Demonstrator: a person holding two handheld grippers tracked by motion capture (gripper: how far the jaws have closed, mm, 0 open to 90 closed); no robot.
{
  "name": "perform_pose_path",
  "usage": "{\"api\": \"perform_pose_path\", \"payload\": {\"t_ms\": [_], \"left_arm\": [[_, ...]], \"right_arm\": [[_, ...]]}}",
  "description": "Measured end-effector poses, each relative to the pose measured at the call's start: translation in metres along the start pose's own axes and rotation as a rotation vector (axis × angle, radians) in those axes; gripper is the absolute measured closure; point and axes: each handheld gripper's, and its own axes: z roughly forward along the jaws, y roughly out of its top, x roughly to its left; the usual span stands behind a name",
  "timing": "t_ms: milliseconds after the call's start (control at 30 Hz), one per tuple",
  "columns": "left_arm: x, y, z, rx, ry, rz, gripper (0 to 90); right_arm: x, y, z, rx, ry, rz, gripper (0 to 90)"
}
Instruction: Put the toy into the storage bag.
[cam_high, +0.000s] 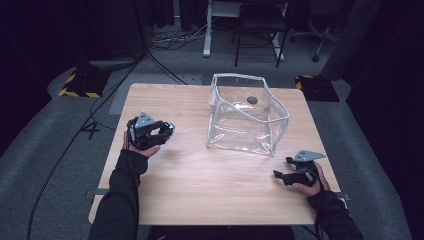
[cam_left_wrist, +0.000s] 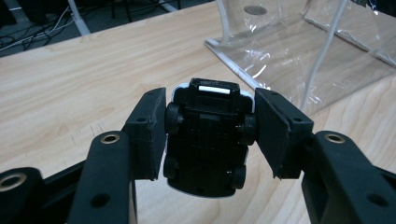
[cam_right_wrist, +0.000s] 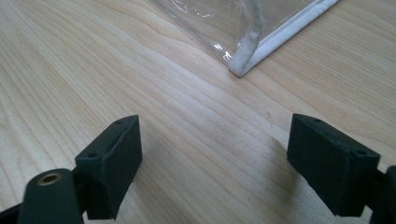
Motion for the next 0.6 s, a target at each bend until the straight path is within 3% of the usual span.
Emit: {"api": "perform_pose_path", "payload": {"t_ms": [200, 333, 400, 600], "left_arm": [[0.003, 0.017, 0.004, -0.013, 0.008, 0.001, 47.0], [0.004, 0.038, 0.01, -0.026, 0.016, 0.0, 47.0], [0.005, 0.047, 0.012, -0.023, 0.025, 0.028, 47.0], [0.002, 0.071, 0.02, -0.05, 0.022, 0.023, 47.0]], "right_arm": [[0.0, 0.0, 0.0, -0.002, -0.001, 0.001, 18.1], [0.0, 0.0, 0.0, -0.003, -0.002, 0.001, 18.1], [0.0, 0.0, 0.0, -0.003, -0.001, 0.002, 18.0], [0.0, 0.0, 0.0, -0.002, -0.001, 0.004, 18.1]]}}
